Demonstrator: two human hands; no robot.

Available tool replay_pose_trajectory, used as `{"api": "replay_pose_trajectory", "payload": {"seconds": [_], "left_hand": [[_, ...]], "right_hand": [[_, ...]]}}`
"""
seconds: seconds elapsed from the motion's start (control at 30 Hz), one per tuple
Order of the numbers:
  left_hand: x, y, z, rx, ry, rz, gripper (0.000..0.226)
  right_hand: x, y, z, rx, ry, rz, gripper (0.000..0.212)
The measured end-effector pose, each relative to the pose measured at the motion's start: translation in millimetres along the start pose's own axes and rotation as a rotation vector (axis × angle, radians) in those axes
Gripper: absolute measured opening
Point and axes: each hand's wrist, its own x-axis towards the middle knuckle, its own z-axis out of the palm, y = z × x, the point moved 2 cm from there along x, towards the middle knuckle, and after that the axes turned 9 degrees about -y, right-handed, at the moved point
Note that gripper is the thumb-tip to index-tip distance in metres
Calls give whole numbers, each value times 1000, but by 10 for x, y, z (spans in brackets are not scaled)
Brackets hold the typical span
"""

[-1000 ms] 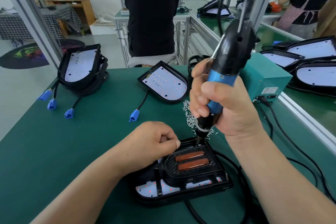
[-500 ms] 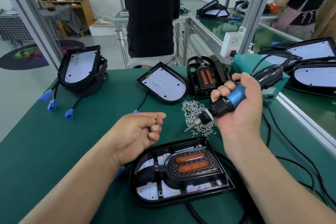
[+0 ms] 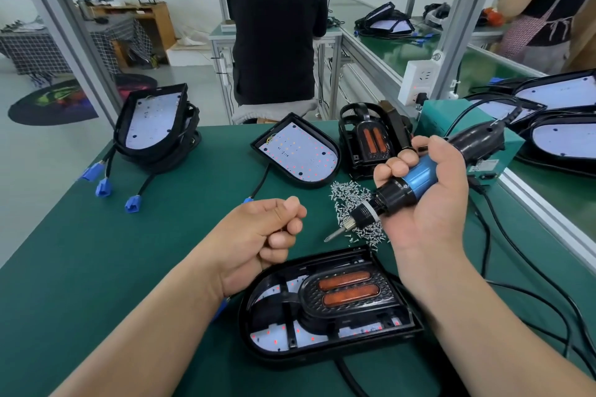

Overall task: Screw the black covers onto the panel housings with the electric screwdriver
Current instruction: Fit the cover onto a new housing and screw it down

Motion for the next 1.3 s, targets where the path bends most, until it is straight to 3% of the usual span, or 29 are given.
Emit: {"api": "replay_pose_trajectory", "payload": {"seconds": [0.33, 0.87, 1.3], "left_hand": [[-48, 22, -6, -96, -159, 23, 15], [-50, 34, 49, 144, -170, 61, 11], [-59, 32, 65, 198, -166, 62, 16]], "right_hand": [[-29, -16, 37, -3, -15, -9, 9], [0, -84, 96, 43, 32, -67, 11], [-7, -18, 157, 40, 7, -65, 9]]}}
